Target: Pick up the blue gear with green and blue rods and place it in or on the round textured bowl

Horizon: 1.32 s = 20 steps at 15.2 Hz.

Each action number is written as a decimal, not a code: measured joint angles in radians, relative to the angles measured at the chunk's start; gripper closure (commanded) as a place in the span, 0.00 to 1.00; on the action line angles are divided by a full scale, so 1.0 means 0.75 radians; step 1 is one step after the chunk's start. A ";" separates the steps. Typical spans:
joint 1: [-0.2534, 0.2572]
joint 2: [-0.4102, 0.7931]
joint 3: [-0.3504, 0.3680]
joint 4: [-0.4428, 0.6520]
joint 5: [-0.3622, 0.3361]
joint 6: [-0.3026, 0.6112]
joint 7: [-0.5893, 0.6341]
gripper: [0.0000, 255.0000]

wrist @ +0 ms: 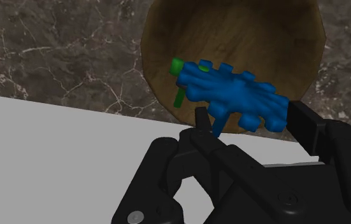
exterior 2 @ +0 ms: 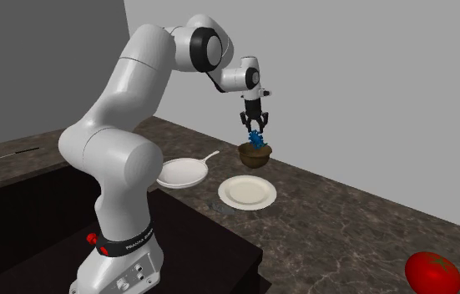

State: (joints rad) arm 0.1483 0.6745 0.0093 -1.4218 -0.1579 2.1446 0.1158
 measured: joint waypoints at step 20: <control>0.008 -0.047 0.003 0.001 0.002 -0.047 0.003 0.00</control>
State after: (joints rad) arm 0.1542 0.6393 0.0116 -1.4208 -0.1566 2.1095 0.1184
